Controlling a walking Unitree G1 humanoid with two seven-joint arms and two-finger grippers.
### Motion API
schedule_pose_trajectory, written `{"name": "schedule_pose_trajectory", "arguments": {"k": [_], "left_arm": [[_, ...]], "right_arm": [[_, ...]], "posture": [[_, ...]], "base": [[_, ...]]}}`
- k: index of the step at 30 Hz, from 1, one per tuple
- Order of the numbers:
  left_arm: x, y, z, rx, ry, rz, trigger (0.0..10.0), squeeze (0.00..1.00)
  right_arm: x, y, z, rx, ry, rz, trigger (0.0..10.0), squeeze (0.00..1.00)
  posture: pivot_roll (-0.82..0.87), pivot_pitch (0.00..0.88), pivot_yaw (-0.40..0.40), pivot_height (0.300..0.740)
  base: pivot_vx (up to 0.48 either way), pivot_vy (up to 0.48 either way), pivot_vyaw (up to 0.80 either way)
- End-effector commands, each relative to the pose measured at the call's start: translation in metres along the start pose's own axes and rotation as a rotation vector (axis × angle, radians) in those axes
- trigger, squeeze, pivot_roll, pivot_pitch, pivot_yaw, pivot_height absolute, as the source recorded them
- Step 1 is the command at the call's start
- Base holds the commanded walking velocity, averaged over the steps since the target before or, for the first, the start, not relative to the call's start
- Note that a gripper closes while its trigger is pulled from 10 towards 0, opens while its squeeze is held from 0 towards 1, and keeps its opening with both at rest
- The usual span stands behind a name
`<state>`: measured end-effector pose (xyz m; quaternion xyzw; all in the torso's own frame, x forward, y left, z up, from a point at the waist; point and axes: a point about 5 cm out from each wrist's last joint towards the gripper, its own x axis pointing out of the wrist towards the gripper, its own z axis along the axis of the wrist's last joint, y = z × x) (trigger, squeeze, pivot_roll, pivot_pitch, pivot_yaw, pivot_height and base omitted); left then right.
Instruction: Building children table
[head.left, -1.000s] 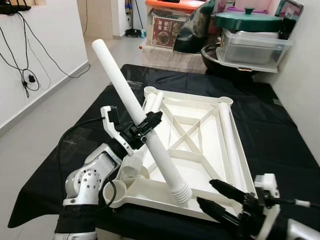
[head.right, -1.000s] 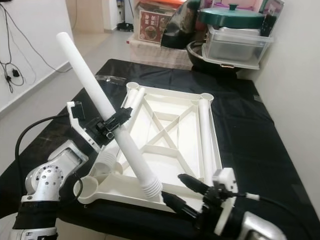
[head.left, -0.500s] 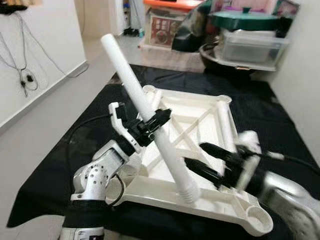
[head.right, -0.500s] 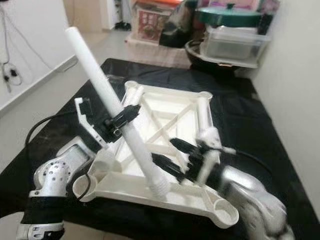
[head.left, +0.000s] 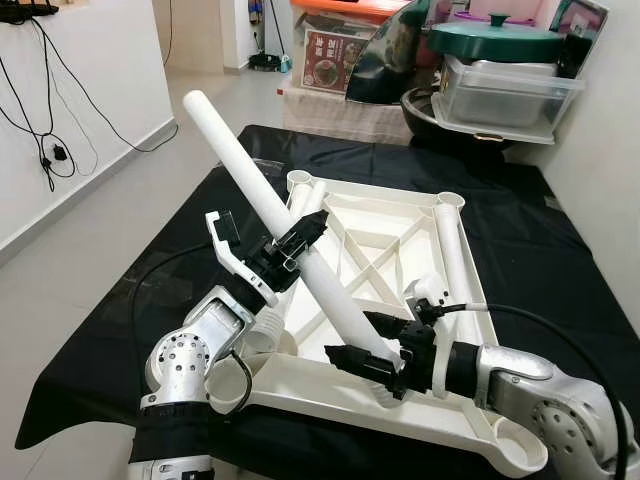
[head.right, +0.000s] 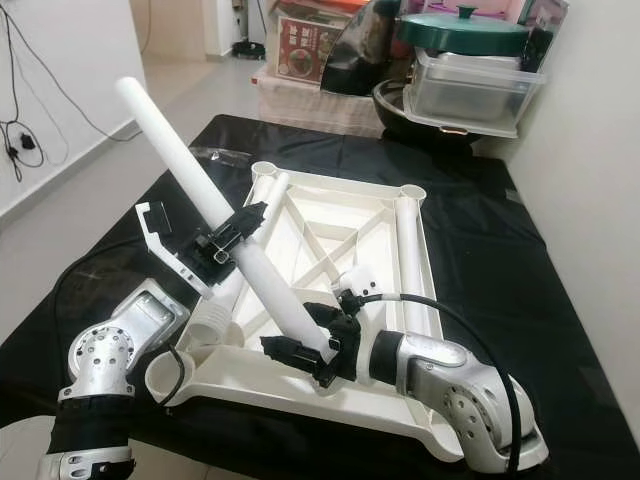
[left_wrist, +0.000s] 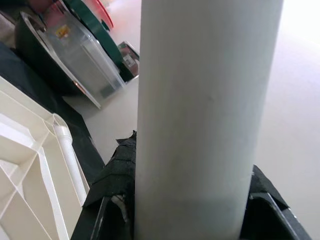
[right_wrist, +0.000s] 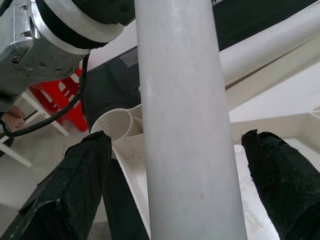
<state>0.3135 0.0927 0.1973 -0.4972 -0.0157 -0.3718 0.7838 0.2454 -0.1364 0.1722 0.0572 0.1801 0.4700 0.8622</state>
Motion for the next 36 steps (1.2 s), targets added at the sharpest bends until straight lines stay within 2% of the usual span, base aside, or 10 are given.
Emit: {"name": "schedule_pose_trajectory", "arguments": {"k": [1, 11, 15, 16, 19, 20, 25, 31, 32, 36], "left_arm": [[0.006, -0.007, -0.009, -0.052, 0.026, -0.056, 10.0, 0.00], [0.014, -0.014, -0.023, -0.044, 0.116, -0.098, 10.0, 0.00], [0.016, -0.014, -0.023, -0.042, 0.119, -0.100, 10.0, 0.00], [0.017, -0.015, -0.025, -0.036, 0.122, -0.100, 10.0, 0.00], [0.017, -0.016, -0.025, -0.034, 0.124, -0.101, 10.0, 0.00], [0.017, -0.016, -0.025, -0.033, 0.126, -0.101, 10.0, 0.00], [0.018, -0.017, -0.026, -0.018, 0.132, -0.102, 10.0, 0.00], [0.019, -0.016, -0.027, 0.088, 0.156, -0.090, 10.0, 0.00], [0.019, -0.016, -0.028, 0.111, 0.161, -0.093, 10.0, 0.93], [0.019, -0.017, -0.027, 0.123, 0.150, -0.094, 10.0, 1.00]], "right_arm": [[0.006, 0.005, -0.002, -0.007, 0.040, 0.033, 10.0, 0.00], [0.026, 0.005, 0.012, -0.172, 0.173, 0.061, 10.0, 0.00], [0.028, 0.005, 0.013, -0.194, 0.205, 0.063, 10.0, 0.00], [0.030, 0.003, 0.009, -0.217, 0.270, 0.054, 2.5, 0.00], [0.030, 0.001, 0.006, -0.231, 0.301, 0.037, 1.6, 0.00], [0.030, -0.001, 0.003, -0.240, 0.319, 0.025, 0.0, 0.00], [0.031, -0.006, 0.000, -0.222, 0.340, -0.026, 0.0, 0.00], [0.030, -0.016, 0.008, -0.184, 0.306, -0.094, 0.0, 0.00], [0.028, -0.016, 0.008, -0.182, 0.305, -0.092, 0.0, 0.00], [0.027, -0.016, 0.008, -0.182, 0.306, -0.090, 0.0, 0.00]], "posture": [[0.07, 0.000, -0.102, 0.740], [0.07, 0.000, -0.096, 0.740], [0.07, 0.000, -0.101, 0.740], [0.07, 0.000, -0.106, 0.740], [0.07, 0.000, -0.106, 0.740], [0.07, 0.000, -0.105, 0.740], [0.07, 0.000, -0.110, 0.740], [0.06, 0.000, -0.103, 0.740], [0.06, 0.000, -0.103, 0.740], [0.06, 0.000, -0.104, 0.740]], "base": [[0.000, 0.000, 0.00], [0.000, 0.000, 0.00], [0.000, 0.000, 0.00], [0.000, 0.000, 0.00], [0.000, 0.000, 0.00], [0.000, 0.000, 0.00], [0.000, 0.000, 0.00], [0.000, 0.000, 0.00], [0.000, 0.000, 0.00], [0.000, 0.000, 0.00]]}}
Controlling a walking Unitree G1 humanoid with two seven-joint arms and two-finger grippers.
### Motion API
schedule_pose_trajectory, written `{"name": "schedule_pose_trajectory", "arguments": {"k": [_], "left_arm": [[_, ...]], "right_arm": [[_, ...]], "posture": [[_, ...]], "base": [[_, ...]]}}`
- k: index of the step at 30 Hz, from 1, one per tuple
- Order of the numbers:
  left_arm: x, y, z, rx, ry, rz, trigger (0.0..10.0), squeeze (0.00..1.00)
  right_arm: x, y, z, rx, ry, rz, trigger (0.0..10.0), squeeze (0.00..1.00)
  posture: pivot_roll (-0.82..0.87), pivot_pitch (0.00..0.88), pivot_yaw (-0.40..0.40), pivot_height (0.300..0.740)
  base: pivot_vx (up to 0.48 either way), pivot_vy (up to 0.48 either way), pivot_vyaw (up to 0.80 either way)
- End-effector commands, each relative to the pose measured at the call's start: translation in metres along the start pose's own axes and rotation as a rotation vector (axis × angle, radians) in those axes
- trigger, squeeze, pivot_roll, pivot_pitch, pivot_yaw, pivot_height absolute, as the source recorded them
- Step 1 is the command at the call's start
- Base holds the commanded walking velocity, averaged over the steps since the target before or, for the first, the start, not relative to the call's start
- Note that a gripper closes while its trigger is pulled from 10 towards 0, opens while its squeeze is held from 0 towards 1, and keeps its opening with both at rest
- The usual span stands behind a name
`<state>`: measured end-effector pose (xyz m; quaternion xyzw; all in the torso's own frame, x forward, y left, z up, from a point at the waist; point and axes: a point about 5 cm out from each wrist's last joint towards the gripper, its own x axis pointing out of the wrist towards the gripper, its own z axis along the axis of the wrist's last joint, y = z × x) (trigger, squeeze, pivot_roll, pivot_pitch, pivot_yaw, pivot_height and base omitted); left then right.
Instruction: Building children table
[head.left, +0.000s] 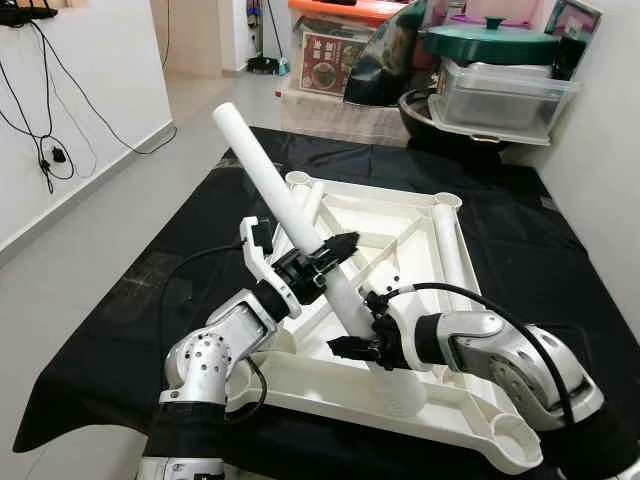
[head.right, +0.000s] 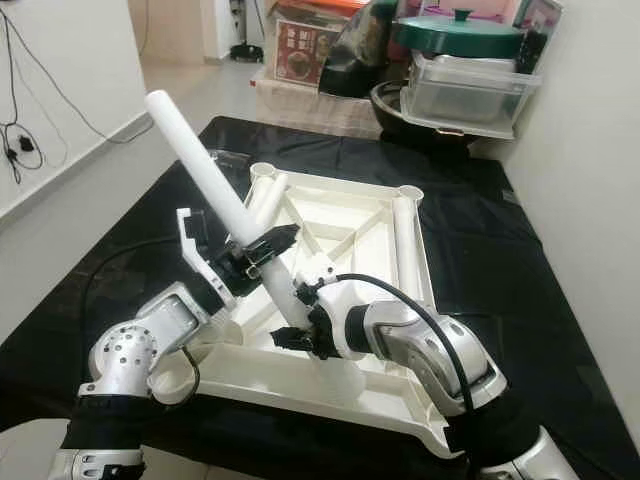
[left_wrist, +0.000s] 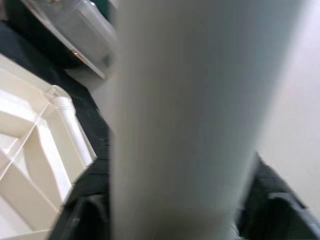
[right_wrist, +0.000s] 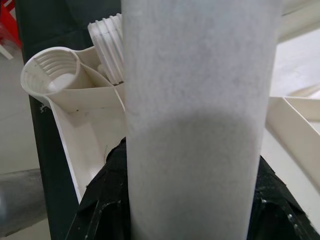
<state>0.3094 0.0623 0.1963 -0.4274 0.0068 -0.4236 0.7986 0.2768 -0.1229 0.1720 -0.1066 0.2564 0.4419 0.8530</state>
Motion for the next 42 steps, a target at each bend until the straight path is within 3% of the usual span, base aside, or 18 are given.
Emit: {"name": "schedule_pose_trajectory", "arguments": {"k": [1, 8, 10, 12, 13, 18, 19, 24, 25, 30, 31, 32, 34, 36, 37, 38, 39, 42], "left_arm": [[0.006, -0.008, 0.001, 0.024, 0.003, -0.043, 10.0, 1.00], [0.007, -0.010, 0.002, 0.042, -0.009, -0.061, 10.0, 1.00], [0.003, -0.010, 0.009, 0.015, -0.046, -0.068, 10.0, 1.00], [0.003, -0.010, 0.009, 0.015, -0.046, -0.068, 10.0, 1.00], [-0.001, -0.008, 0.013, 0.027, -0.060, -0.066, 10.0, 1.00], [-0.004, -0.001, 0.018, 0.060, -0.075, -0.016, 10.0, 1.00], [-0.006, 0.001, 0.019, 0.059, -0.084, -0.002, 10.0, 0.00], [-0.008, 0.001, 0.021, 0.045, -0.093, -0.013, 10.0, 0.00], [-0.008, -0.001, 0.019, 0.041, -0.079, -0.033, 10.0, 0.00], [-0.009, -0.004, 0.016, 0.051, -0.052, -0.055, 10.0, 0.00], [-0.010, -0.006, 0.009, 0.100, 0.008, -0.082, 10.0, 0.00], [-0.010, -0.006, 0.009, 0.100, 0.008, -0.082, 10.0, 0.00], [-0.013, -0.012, -0.010, 0.236, 0.170, -0.154, 10.0, 0.00], [-0.013, -0.012, -0.010, 0.236, 0.170, -0.154, 10.0, 0.00], [-0.015, -0.011, -0.019, 0.308, 0.250, -0.181, 10.0, 0.00], [-0.015, -0.011, -0.019, 0.308, 0.250, -0.181, 10.0, 0.00], [-0.017, -0.009, -0.026, 0.379, 0.318, -0.198, 10.0, 0.00], [-0.018, -0.006, -0.030, 0.432, 0.359, -0.202, 10.0, 0.00]], "right_arm": [[0.001, 0.003, -0.004, 0.015, 0.018, 0.025, 0.0, 0.00], [-0.006, 0.003, -0.004, 0.028, 0.002, 0.026, 0.0, 0.00], [-0.022, -0.005, 0.000, 0.051, -0.046, -0.008, 0.0, 0.00], [-0.022, -0.005, 0.000, 0.051, -0.046, -0.008, 0.0, 0.00], [-0.038, -0.017, 0.006, 0.070, -0.095, -0.065, 0.0, 0.00], [-0.058, -0.035, 0.016, 0.098, -0.169, -0.150, 0.0, 0.00], [-0.064, -0.040, 0.016, 0.105, -0.179, -0.174, 0.0, 0.00], [-0.079, -0.052, 0.019, 0.117, -0.227, -0.244, 0.0, 0.00], [-0.084, -0.059, 0.026, 0.125, -0.285, -0.305, 0.0, 0.00], [-0.088, -0.067, 0.033, 0.147, -0.345, -0.374, 0.0, 0.00], [-0.089, -0.075, 0.038, 0.183, -0.417, -0.444, 0.0, 0.00], [-0.089, -0.075, 0.038, 0.183, -0.417, -0.444, 0.0, 0.00], [-0.084, -0.081, 0.049, 0.263, -0.557, -0.524, 0.0, 0.00], [-0.084, -0.081, 0.049, 0.263, -0.557, -0.524, 0.0, 0.00], [-0.077, -0.079, 0.055, 0.286, -0.604, -0.525, 0.0, 0.00], [-0.077, -0.079, 0.055, 0.286, -0.604, -0.525, 0.0, 0.00], [-0.068, -0.074, 0.060, 0.298, -0.632, -0.505, 0.0, 0.00], [-0.059, -0.067, 0.065, 0.305, -0.651, -0.476, 0.0, 0.00]], "posture": [[0.06, 0.000, -0.103, 0.740], [0.06, 0.000, -0.102, 0.740], [0.06, 0.000, -0.100, 0.740], [0.06, 0.000, -0.100, 0.740], [0.06, 0.000, -0.101, 0.740], [0.06, 0.000, -0.100, 0.740], [0.06, 0.000, -0.100, 0.740], [0.06, 0.000, -0.103, 0.740], [0.06, 0.000, -0.102, 0.740], [0.06, 0.000, -0.102, 0.740], [0.07, 0.000, -0.101, 0.740], [0.07, 0.000, -0.101, 0.740], [0.07, 0.000, -0.094, 0.740], [0.07, 0.000, -0.094, 0.740], [0.07, 0.000, -0.089, 0.740], [0.07, 0.000, -0.089, 0.740], [0.07, 0.000, -0.085, 0.740], [0.07, 0.000, -0.083, 0.740]], "base": [[0.000, 0.000, 0.00], [0.000, 0.000, 0.00], [0.000, 0.000, 0.00], [0.000, 0.000, 0.00], [0.000, 0.000, 0.00], [0.000, 0.000, 0.00], [0.000, 0.000, 0.00], [0.000, 0.000, 0.00], [0.000, 0.000, 0.00], [0.000, 0.000, 0.00], [0.000, 0.000, 0.00], [0.000, 0.000, 0.00], [0.000, 0.000, 0.00], [0.000, 0.000, 0.00], [0.000, 0.000, 0.00], [0.000, 0.000, 0.00], [0.000, 0.000, 0.00], [0.000, 0.000, 0.00]]}}
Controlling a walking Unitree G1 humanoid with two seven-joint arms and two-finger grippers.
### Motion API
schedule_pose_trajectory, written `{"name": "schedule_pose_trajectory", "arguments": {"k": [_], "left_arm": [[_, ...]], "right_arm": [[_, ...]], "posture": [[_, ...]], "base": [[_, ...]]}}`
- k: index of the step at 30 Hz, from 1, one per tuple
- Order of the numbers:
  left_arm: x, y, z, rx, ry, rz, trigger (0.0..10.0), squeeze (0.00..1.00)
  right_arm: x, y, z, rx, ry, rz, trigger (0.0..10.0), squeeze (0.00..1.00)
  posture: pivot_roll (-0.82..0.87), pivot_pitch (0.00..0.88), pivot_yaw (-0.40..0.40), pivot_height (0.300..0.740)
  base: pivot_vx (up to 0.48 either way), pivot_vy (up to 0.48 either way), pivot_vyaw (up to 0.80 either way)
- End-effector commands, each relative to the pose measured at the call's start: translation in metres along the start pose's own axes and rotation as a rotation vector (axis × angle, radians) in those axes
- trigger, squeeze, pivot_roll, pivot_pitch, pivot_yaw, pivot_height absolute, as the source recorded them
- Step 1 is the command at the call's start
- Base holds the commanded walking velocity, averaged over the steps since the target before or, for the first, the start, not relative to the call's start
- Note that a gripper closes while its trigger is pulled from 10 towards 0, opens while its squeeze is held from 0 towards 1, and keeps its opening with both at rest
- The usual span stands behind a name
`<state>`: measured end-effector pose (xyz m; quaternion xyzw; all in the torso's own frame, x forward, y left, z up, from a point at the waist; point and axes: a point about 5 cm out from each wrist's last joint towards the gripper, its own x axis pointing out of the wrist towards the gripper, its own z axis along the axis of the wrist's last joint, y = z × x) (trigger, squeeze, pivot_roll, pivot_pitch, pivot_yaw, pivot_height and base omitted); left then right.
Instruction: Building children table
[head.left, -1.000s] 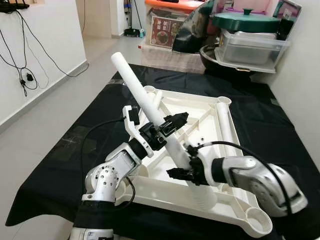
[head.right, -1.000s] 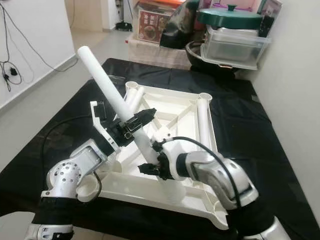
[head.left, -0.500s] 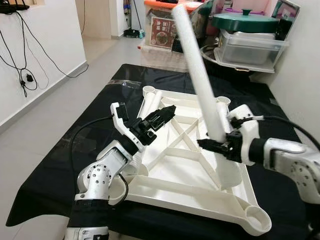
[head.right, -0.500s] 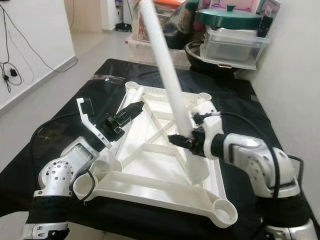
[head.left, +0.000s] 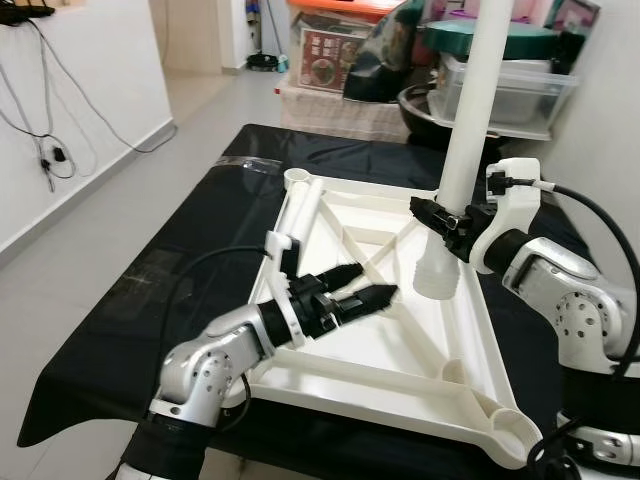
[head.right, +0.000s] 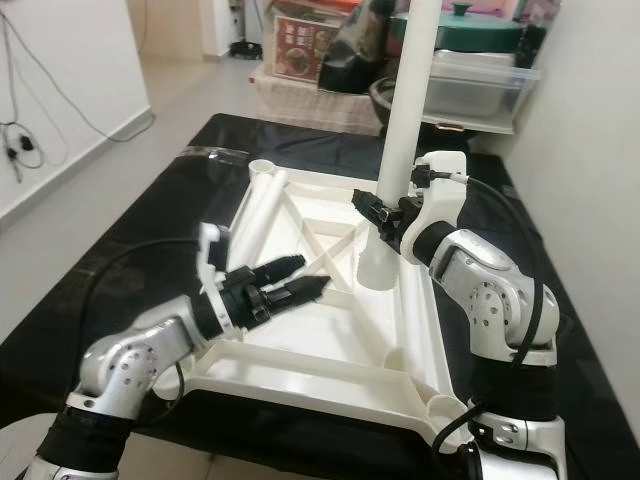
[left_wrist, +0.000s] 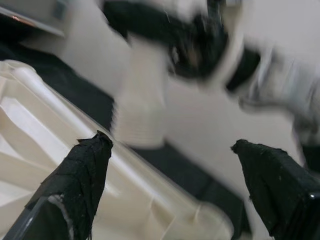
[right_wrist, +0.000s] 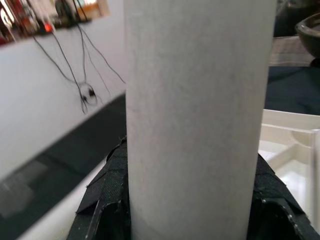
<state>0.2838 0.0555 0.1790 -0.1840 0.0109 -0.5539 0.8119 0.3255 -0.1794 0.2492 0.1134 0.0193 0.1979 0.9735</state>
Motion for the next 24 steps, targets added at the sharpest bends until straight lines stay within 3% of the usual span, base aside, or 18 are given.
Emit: {"name": "schedule_pose_trajectory", "arguments": {"k": [1, 4, 7, 15, 24], "left_arm": [[0.001, 0.002, -0.007, 0.065, 0.057, -0.010, 10.0, 0.00], [0.001, 0.013, -0.008, 0.216, 0.118, 0.062, 10.0, 0.00], [0.003, 0.017, -0.006, 0.263, 0.112, 0.090, 10.0, 0.00], [0.005, 0.018, -0.004, 0.309, 0.090, 0.131, 10.0, 0.00], [0.010, 0.019, -0.003, 0.318, 0.067, 0.118, 10.0, 0.00]], "right_arm": [[0.007, 0.015, 0.001, 0.002, -0.029, 0.039, 0.0, 0.00], [0.015, 0.039, -0.006, 0.027, -0.020, 0.123, 0.0, 0.00], [0.017, 0.047, -0.009, 0.035, -0.018, 0.146, 0.0, 0.00], [0.020, 0.075, -0.020, 0.096, -0.020, 0.215, 0.0, 0.00], [0.020, 0.093, -0.029, 0.115, -0.014, 0.251, 0.0, 0.00]], "posture": [[0.07, 0.000, -0.084, 0.740], [0.08, 0.000, -0.086, 0.740], [0.08, 0.000, -0.087, 0.740], [0.08, 0.000, -0.088, 0.740], [0.07, 0.000, -0.086, 0.740]], "base": [[0.000, 0.000, 0.00], [0.000, 0.000, 0.00], [0.000, 0.000, 0.00], [0.000, 0.000, 0.00], [0.000, 0.000, 0.00]]}}
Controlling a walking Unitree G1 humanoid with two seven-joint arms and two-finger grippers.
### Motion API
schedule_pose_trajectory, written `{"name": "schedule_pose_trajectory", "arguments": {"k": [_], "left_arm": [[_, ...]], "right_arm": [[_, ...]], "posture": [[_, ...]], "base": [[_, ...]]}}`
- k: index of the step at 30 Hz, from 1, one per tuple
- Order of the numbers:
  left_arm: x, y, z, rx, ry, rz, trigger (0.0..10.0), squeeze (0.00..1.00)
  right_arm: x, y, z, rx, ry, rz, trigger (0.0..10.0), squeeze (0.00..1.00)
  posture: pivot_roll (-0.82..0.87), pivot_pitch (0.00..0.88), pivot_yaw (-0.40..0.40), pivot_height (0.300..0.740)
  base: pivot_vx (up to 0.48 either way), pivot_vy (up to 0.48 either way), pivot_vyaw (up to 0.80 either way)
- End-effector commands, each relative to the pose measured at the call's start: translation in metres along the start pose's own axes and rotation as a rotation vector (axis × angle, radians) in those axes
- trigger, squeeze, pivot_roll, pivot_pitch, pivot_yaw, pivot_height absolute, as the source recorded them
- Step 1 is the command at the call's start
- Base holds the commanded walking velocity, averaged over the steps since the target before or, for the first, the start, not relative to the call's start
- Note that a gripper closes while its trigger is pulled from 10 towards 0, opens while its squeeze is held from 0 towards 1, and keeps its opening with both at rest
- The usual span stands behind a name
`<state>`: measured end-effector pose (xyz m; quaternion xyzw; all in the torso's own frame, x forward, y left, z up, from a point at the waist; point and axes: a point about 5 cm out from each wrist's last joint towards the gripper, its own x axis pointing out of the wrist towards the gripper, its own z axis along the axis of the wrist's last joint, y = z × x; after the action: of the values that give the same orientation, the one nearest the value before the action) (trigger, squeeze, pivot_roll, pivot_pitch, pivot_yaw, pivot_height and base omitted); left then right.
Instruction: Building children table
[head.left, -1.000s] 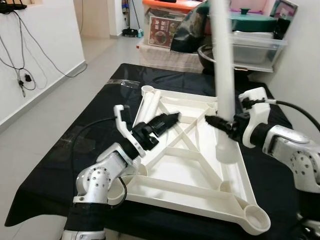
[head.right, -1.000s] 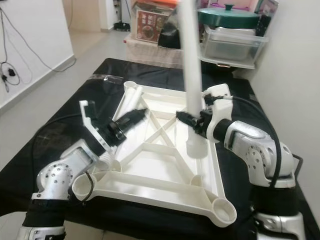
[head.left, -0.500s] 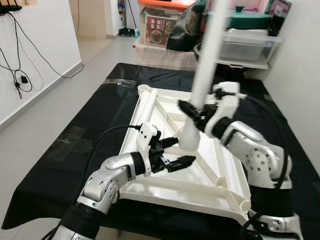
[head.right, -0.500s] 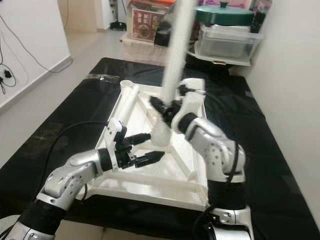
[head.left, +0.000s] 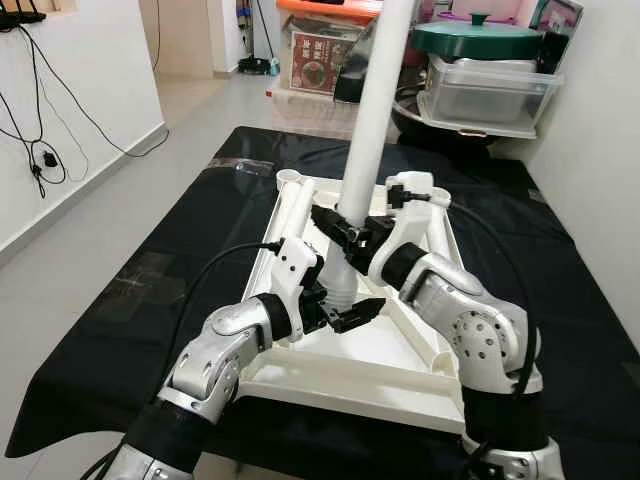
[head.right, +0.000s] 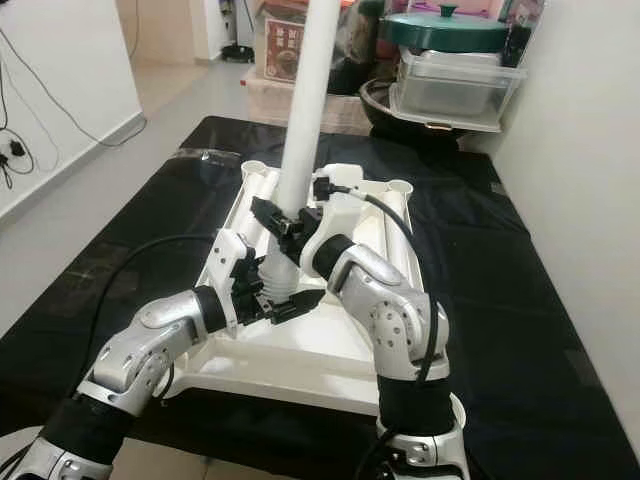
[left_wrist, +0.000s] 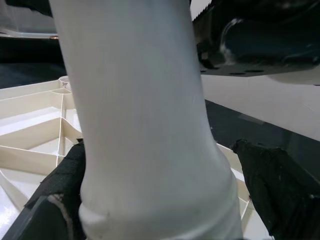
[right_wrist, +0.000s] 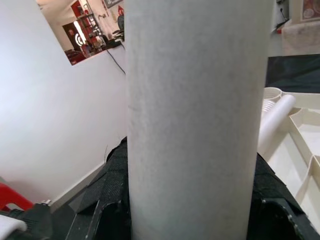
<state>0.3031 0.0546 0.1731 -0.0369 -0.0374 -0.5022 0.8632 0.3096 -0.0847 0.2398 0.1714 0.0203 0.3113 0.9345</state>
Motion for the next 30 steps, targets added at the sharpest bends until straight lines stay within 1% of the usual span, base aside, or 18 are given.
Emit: {"name": "schedule_pose_trajectory", "arguments": {"k": [1, 2, 3, 4, 5, 6, 12, 19, 20, 21, 22, 23, 25, 26, 27, 28, 29, 30], "left_arm": [[0.005, 0.000, -0.002, 0.015, -0.005, -0.007, 10.0, 0.00], [0.005, 0.000, -0.002, 0.015, -0.005, -0.007, 10.0, 0.00], [0.006, 0.001, -0.002, 0.022, -0.008, -0.002, 9.6, 0.00], [0.007, 0.002, -0.003, 0.026, -0.008, 0.002, 7.6, 0.00], [0.007, 0.002, -0.003, 0.026, -0.008, 0.002, 7.6, 0.00], [0.008, 0.003, -0.004, 0.029, -0.004, 0.013, 0.0, 0.00], [0.008, 0.002, -0.009, 0.038, 0.021, 0.006, 0.0, 0.00], [0.008, 0.004, -0.010, 0.035, 0.027, 0.033, 0.0, 0.00], [0.008, 0.005, -0.011, 0.040, 0.028, 0.037, 2.2, 0.00], [0.008, 0.005, -0.011, 0.040, 0.028, 0.037, 2.2, 0.00], [0.008, 0.005, -0.012, 0.052, 0.031, 0.038, 4.6, 0.00], [0.008, 0.004, -0.013, 0.078, 0.039, 0.028, 8.8, 0.00], [0.008, 0.004, -0.013, 0.078, 0.039, 0.028, 8.8, 0.00], [0.007, 0.002, -0.015, 0.116, 0.054, 0.005, 10.0, 0.00], [0.007, 0.002, -0.015, 0.116, 0.054, 0.005, 10.0, 0.00], [0.005, 0.000, -0.018, 0.161, 0.075, -0.022, 10.0, 0.00], [0.005, 0.000, -0.018, 0.161, 0.075, -0.022, 10.0, 0.00], [0.003, -0.002, -0.021, 0.196, 0.093, -0.041, 10.0, 0.00]], "right_arm": [[-0.001, 0.008, -0.001, -0.006, -0.020, 0.025, 0.0, 0.00], [-0.001, 0.008, -0.001, -0.006, -0.020, 0.025, 0.0, 0.00], [-0.001, 0.012, -0.002, -0.006, -0.020, 0.035, 0.0, 0.00], [-0.001, 0.013, -0.002, -0.008, -0.019, 0.041, 0.0, 0.00], [-0.001, 0.013, -0.002, -0.008, -0.019, 0.041, 0.0, 0.00], [-0.001, 0.014, -0.003, -0.009, -0.018, 0.042, 0.0, 0.00], [-0.002, 0.014, -0.001, -0.014, -0.033, 0.028, 0.0, 0.00], [-0.003, 0.015, 0.000, -0.024, -0.046, 0.028, 0.0, 0.00], [-0.003, 0.016, -0.001, -0.032, -0.044, 0.031, 9.2, 0.00], [-0.003, 0.016, -0.001, -0.032, -0.044, 0.031, 9.2, 0.00], [-0.004, 0.015, -0.001, -0.041, -0.046, 0.021, 10.0, 0.00], [-0.004, 0.015, 0.001, -0.035, -0.056, 0.023, 10.0, 0.59], [-0.004, 0.015, 0.001, -0.035, -0.056, 0.023, 10.0, 0.59], [-0.004, 0.014, 0.004, -0.033, -0.069, 0.016, 10.0, 1.00], [-0.004, 0.014, 0.004, -0.033, -0.069, 0.016, 10.0, 1.00], [-0.003, 0.010, 0.009, -0.028, -0.078, 0.004, 10.0, 1.00], [-0.003, 0.010, 0.009, -0.028, -0.078, 0.004, 10.0, 1.00], [-0.003, 0.008, 0.013, -0.027, -0.084, 0.006, 10.0, 0.00]], "posture": [[0.07, 0.000, -0.084, 0.740], [0.07, 0.000, -0.084, 0.740], [0.07, 0.000, -0.083, 0.740], [0.07, 0.000, -0.081, 0.740], [0.07, 0.000, -0.081, 0.740], [0.07, 0.000, -0.079, 0.740], [0.07, 0.000, -0.077, 0.740], [0.07, 0.000, -0.077, 0.740], [0.07, 0.000, -0.080, 0.740], [0.07, 0.000, -0.080, 0.740], [0.07, 0.000, -0.080, 0.740], [0.07, 0.000, -0.080, 0.740], [0.07, 0.000, -0.080, 0.740], [0.07, 0.000, -0.081, 0.740], [0.07, 0.000, -0.081, 0.740], [0.07, 0.000, -0.081, 0.740], [0.07, 0.000, -0.081, 0.740], [0.07, 0.000, -0.082, 0.740]], "base": [[0.000, 0.000, 0.00], [0.000, 0.000, 0.00], [0.000, 0.000, 0.00], [0.000, 0.000, 0.00], [0.000, 0.000, 0.00], [0.000, 0.000, 0.00], [0.000, 0.000, 0.00], [0.000, 0.000, 0.00], [0.000, 0.000, 0.00], [0.000, 0.000, 0.00], [0.000, 0.000, 0.00], [0.000, 0.000, 0.00], [0.000, 0.000, 0.00], [0.000, 0.000, 0.00], [0.000, 0.000, 0.00], [0.000, 0.000, 0.00], [0.000, 0.000, 0.00], [0.000, 0.000, 0.00]]}}
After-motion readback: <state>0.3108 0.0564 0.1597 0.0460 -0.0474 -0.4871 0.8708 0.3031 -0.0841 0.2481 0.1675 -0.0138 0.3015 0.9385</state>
